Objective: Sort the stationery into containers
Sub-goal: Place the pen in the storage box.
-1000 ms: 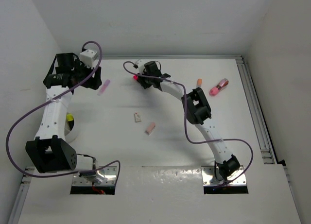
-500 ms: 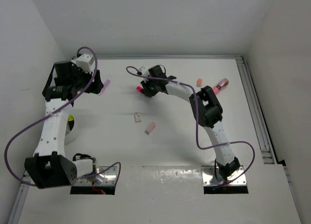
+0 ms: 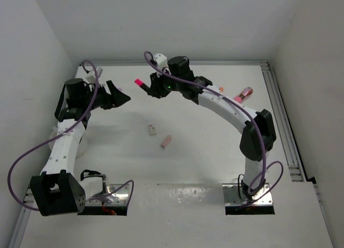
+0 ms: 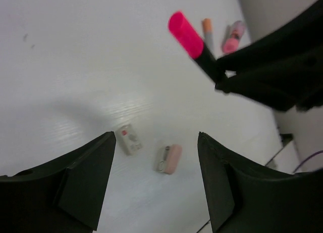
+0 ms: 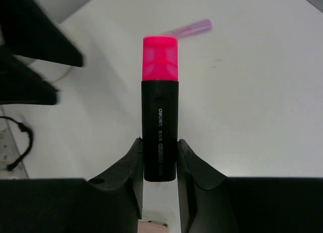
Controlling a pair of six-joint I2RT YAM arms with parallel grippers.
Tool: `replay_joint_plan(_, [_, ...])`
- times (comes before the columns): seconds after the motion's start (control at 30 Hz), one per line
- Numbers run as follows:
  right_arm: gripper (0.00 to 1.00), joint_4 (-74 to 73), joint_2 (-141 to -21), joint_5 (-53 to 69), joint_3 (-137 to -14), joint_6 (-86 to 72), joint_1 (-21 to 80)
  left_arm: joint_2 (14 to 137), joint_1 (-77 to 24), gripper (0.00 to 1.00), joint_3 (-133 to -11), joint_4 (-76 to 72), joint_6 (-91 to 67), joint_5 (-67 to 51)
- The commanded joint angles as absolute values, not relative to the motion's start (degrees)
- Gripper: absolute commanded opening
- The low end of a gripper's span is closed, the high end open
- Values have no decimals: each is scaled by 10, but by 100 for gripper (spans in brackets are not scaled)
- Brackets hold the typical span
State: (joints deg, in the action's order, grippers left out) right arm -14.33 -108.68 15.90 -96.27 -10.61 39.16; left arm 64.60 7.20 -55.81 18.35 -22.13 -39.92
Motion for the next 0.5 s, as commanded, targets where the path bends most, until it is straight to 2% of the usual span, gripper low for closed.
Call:
replay_joint_plan(0.0, [0,-129,-1062,165,-959,-117,428,651,80,72,-560,70,-353,-474])
replay_joint_plan(0.1, [0,-156,-1063,142,-983,-112,448,651,80,73,-568,35,-416,-487])
replay_joint_plan(0.47, [0,-160,-1066,142,-1012,-134,472,655,78,71,-547,20,-446,-495])
